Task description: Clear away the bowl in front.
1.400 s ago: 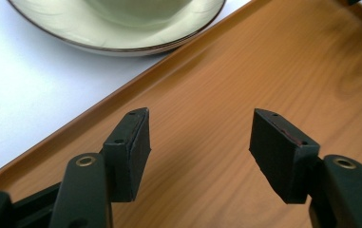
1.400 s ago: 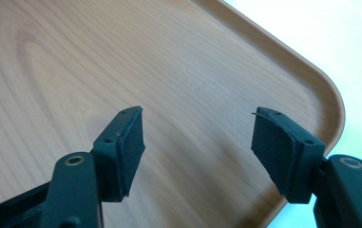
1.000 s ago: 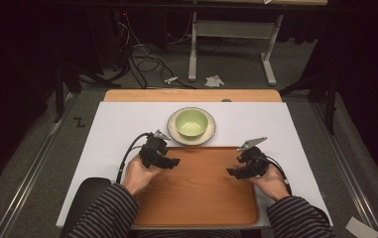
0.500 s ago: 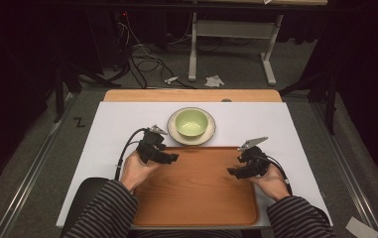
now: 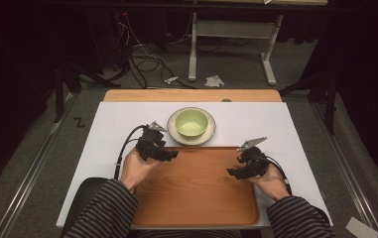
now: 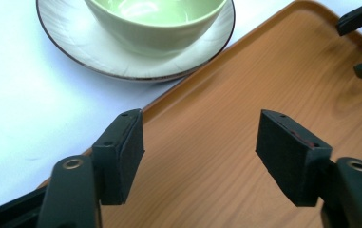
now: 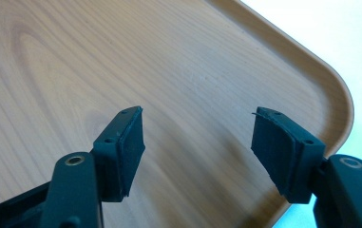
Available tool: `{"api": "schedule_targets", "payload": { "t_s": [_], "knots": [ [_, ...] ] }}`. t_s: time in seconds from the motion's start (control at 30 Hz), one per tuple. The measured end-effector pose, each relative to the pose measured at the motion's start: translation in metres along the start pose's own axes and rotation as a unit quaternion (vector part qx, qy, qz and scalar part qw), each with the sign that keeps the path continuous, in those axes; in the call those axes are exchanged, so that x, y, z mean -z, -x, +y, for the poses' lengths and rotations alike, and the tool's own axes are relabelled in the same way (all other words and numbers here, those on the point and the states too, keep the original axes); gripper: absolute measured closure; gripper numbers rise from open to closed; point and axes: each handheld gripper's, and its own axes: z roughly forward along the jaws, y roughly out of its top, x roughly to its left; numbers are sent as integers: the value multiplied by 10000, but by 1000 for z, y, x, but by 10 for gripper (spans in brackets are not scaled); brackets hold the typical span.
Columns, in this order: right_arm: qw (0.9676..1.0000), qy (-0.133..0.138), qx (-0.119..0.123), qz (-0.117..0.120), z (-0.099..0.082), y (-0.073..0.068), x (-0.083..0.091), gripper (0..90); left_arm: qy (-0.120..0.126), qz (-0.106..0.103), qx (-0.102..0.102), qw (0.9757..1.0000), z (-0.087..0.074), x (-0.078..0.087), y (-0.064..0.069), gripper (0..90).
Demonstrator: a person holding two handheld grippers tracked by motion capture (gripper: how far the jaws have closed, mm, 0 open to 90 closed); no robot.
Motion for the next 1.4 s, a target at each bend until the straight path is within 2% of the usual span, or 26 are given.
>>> {"api": "schedule_targets", "payload": {
  "t_s": [0.2,0.67,0.8,0.83,0.97,1.1,1.23,1.3,1.4],
  "knots": [
    [10000,18,50,5,0,0,0,367,65,-5,11,10000,3,3,0,347],
    [10000,3,-43,-9,0,0,0,367,137,-147,138,9997,17,3,3,340],
    [10000,7,21,-1,0,0,0,367,176,-141,65,9997,20,3,5,357],
    [10000,-6,-12,21,0,-1,0,367,160,-115,-3,9998,21,2,6,365],
    [10000,-12,-21,13,0,-1,0,367,126,5,-64,9999,23,-2,6,366],
    [10000,-12,-11,16,0,-1,0,367,46,25,17,10000,25,-6,7,358],
    [10000,-13,-27,21,0,-1,-1,367,-19,-50,105,9999,29,-8,7,358],
    [10000,-10,-18,9,0,-1,0,367,-49,-88,216,9997,33,-11,6,355],
    [10000,11,-12,10,0,-1,0,367,-86,-87,245,9996,36,-13,6,353]
  ]
}}
